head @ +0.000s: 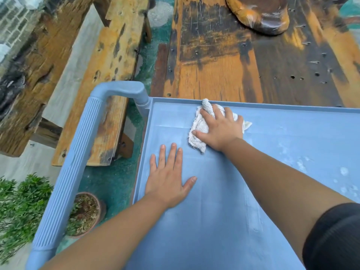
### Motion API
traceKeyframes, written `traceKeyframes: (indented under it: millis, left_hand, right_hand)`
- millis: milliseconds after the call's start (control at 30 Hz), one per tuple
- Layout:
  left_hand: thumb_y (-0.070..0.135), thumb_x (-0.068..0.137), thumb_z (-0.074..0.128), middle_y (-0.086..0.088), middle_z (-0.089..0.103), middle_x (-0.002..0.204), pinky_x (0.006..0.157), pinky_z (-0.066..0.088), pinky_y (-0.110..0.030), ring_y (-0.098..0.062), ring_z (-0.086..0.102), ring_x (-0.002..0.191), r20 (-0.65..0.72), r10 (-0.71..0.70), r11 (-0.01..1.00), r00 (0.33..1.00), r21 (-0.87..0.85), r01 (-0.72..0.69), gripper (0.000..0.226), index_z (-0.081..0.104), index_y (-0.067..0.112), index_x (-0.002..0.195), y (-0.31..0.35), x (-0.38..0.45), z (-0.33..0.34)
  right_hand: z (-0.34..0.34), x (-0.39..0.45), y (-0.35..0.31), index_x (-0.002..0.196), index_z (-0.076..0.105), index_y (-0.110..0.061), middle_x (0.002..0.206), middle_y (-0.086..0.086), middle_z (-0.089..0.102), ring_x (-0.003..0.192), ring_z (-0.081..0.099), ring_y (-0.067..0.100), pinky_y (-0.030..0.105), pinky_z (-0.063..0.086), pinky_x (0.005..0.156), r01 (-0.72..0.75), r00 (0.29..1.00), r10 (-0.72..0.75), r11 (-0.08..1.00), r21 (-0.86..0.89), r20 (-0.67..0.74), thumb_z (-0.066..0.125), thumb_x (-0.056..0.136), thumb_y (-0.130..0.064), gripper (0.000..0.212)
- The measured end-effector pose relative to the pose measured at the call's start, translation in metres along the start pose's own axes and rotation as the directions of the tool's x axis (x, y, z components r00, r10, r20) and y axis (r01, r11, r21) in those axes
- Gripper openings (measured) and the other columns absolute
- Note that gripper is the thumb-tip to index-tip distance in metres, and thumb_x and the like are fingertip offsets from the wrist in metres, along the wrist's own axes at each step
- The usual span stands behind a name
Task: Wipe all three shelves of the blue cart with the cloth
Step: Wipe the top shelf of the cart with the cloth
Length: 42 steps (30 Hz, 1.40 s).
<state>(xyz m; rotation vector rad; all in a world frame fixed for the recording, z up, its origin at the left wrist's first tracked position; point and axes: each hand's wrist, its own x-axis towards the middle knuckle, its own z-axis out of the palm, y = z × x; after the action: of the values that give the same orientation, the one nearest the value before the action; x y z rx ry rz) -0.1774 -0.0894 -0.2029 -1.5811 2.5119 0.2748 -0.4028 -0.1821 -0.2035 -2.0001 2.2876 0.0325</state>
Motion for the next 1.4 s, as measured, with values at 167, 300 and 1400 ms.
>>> traceKeyframes:
  millis: [167, 300, 1400]
  left_hand:
    - [0.073, 0.086, 0.009, -0.003, -0.017, 0.162, 0.116, -0.009, -0.055, -0.03, -0.026, 0.144, 0.005, -0.004, 1.0, 1.0, -0.006, 0.004, 0.091, -0.004, 0.014, 0.154, 0.003, -0.002, 0.0]
    - [0.071, 0.085, 0.0, -0.001, -0.012, 0.163, 0.117, -0.005, -0.055, -0.029, -0.019, 0.147, 0.004, 0.003, 1.0, 1.0, -0.018, -0.003, 0.089, 0.0, 0.016, 0.155, 0.003, -0.003, -0.003]
    - [0.07, 0.086, 0.002, -0.001, -0.007, 0.164, 0.113, -0.006, -0.06, -0.034, -0.016, 0.146, -0.019, -0.053, 0.995, 0.998, -0.083, 0.051, 0.077, 0.008, 0.033, 0.153, 0.014, 0.009, -0.005]
  right_hand:
    - [-0.008, -0.027, -0.004, 0.141, 0.023, -0.051, 0.159, -0.009, 0.021, 0.14, 0.018, 0.03, 0.06, 0.022, 0.095, 0.039, 0.999, -0.04, 0.999, 0.033, 0.035, 0.022, 0.074, -0.083, 0.074]
    - [-0.004, -0.088, -0.015, 0.142, 0.025, -0.048, 0.16, -0.007, 0.019, 0.142, 0.018, 0.029, 0.061, 0.023, 0.097, 0.109, 0.992, -0.11, 0.994, 0.02, 0.058, 0.023, 0.078, -0.078, 0.07]
    - [0.001, -0.142, -0.018, 0.146, 0.009, -0.053, 0.165, -0.006, 0.0, 0.149, -0.005, 0.034, 0.066, 0.002, 0.106, -0.096, 0.992, 0.085, 0.987, 0.128, 0.089, 0.025, 0.072, -0.088, 0.083]
